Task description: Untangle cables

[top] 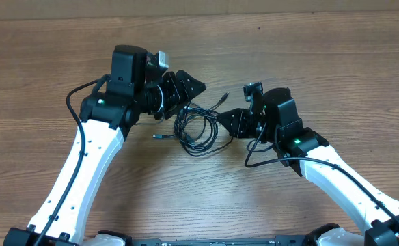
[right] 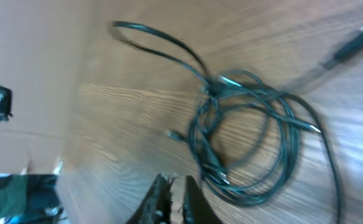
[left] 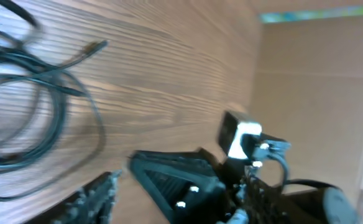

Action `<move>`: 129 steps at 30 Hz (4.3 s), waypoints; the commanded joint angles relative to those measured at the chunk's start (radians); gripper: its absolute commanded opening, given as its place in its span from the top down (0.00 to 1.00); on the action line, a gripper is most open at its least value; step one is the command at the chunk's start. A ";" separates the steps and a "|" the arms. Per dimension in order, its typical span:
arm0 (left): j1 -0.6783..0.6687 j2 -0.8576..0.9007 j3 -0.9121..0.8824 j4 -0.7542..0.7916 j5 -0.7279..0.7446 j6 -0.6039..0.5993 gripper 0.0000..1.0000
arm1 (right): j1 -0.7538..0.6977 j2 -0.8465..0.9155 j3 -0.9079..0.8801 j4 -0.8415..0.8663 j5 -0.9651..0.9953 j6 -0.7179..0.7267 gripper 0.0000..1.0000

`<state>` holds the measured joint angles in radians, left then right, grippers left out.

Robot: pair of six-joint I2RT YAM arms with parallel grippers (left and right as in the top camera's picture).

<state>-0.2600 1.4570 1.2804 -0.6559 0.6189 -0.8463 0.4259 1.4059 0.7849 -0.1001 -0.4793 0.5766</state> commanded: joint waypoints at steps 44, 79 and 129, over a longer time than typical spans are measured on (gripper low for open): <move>-0.021 0.544 0.002 -0.212 -0.350 0.620 0.72 | -0.002 0.012 0.013 -0.205 0.176 -0.005 0.66; -0.014 0.544 0.026 -0.173 -0.407 0.600 0.96 | -0.002 0.012 0.013 -0.206 0.175 -0.005 0.61; -0.036 0.546 -0.001 -0.115 0.104 1.135 0.96 | 0.119 0.265 0.013 0.152 0.196 0.295 0.69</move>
<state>-0.2886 1.9884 1.2869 -0.7742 0.6823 0.2623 0.5255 1.6482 0.7845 0.0441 -0.3126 0.8604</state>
